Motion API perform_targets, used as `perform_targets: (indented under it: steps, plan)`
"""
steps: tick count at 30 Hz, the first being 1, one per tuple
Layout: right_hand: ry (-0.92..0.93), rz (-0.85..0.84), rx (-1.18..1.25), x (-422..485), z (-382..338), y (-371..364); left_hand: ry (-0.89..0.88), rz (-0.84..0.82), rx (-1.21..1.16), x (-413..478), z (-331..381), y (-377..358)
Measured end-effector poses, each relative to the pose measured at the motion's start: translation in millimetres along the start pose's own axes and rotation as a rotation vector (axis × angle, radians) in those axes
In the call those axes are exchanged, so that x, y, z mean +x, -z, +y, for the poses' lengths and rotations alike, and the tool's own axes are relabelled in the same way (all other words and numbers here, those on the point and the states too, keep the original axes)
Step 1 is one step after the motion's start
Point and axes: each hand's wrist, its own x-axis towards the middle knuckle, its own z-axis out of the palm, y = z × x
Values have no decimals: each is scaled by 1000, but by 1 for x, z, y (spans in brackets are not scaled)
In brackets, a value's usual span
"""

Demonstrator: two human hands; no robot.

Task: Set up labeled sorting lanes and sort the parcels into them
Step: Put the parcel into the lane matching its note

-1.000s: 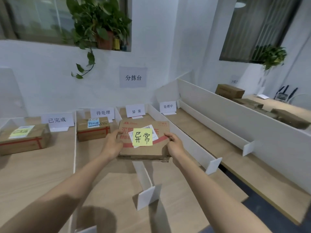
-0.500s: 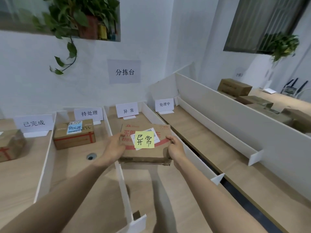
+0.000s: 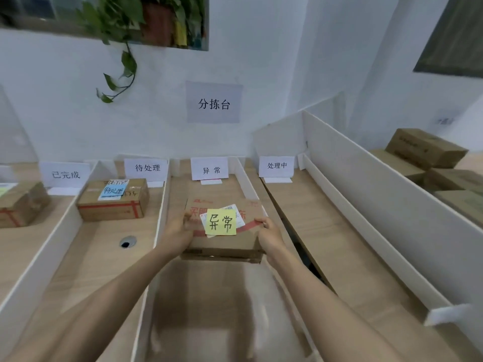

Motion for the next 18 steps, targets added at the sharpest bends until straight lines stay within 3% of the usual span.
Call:
perform_targets:
  steps: [10,18]
  plan:
    - [-81,-133,-65,64,24,13,148,44,46,20,-9,-50]
    - [-135,-116,-78,120,42,-6,240,12,37,64,-28,-80]
